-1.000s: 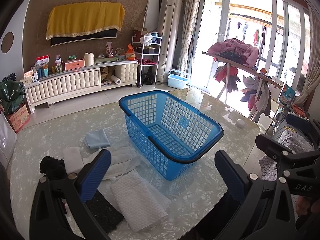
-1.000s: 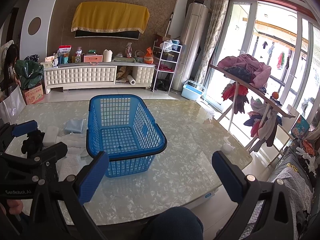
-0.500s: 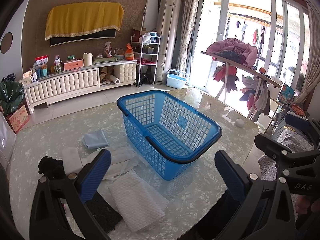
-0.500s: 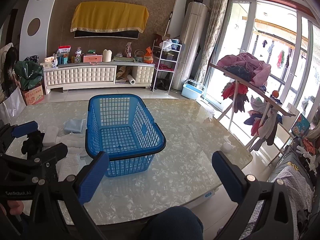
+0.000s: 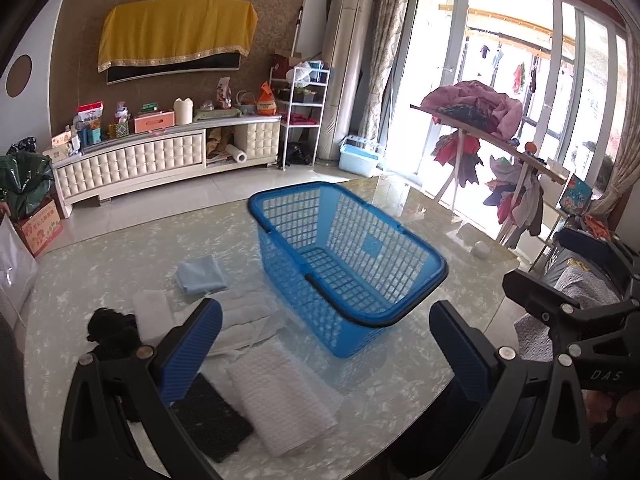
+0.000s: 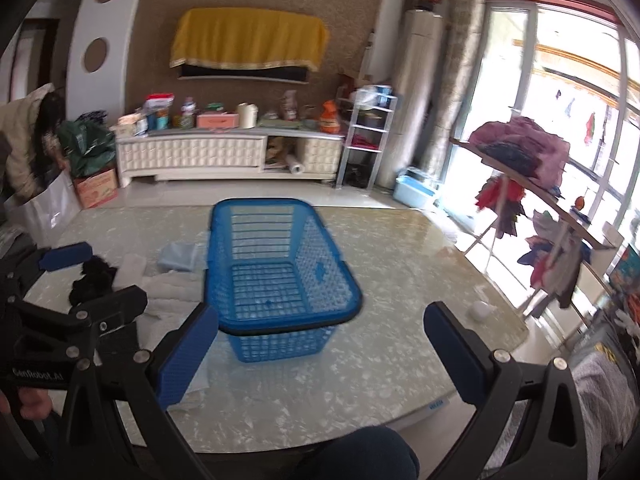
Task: Organize soft objects
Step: 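Move both tools toward the soft items beside the blue basket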
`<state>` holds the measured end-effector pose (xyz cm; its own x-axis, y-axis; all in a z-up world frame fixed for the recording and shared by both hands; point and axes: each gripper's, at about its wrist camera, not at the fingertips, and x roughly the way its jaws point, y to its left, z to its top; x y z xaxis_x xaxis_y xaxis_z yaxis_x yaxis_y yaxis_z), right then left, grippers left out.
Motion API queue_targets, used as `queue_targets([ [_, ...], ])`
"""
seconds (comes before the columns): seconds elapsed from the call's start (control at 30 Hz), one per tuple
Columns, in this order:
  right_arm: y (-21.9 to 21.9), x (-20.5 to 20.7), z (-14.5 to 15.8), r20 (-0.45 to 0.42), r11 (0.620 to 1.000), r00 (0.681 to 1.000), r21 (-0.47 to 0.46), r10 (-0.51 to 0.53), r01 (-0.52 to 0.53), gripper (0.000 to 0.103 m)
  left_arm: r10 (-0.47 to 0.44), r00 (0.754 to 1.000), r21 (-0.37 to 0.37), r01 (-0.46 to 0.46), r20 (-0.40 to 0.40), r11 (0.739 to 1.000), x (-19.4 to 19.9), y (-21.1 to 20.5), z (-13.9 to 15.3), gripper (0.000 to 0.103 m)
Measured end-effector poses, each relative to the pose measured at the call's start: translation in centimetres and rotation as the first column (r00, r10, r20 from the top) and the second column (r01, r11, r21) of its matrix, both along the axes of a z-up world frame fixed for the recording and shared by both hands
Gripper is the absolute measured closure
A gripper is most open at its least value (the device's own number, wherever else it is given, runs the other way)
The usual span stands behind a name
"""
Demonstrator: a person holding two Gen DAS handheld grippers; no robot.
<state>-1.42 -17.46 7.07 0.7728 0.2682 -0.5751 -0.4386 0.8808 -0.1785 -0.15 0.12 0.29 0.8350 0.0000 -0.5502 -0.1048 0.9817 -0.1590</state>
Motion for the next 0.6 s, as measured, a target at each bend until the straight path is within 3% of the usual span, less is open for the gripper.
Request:
queue_targets([
  [0.3, 3.7, 1.2, -1.4, -0.136, 0.981, 0.972, 0.006, 0.191, -0.192, 0.0, 0.069, 0.989, 0.031, -0.065, -0.13, 0.997, -2.0, 4.6, -0.4, 0.0],
  [0.6, 8.1, 0.7, -3.3, -0.327, 0.931, 0.875, 0.048, 0.358, -0.363, 0.0, 0.136, 0.954, -0.012, -0.144, -0.266, 0.99, -3.9, 9.5, -3.0, 0.0],
])
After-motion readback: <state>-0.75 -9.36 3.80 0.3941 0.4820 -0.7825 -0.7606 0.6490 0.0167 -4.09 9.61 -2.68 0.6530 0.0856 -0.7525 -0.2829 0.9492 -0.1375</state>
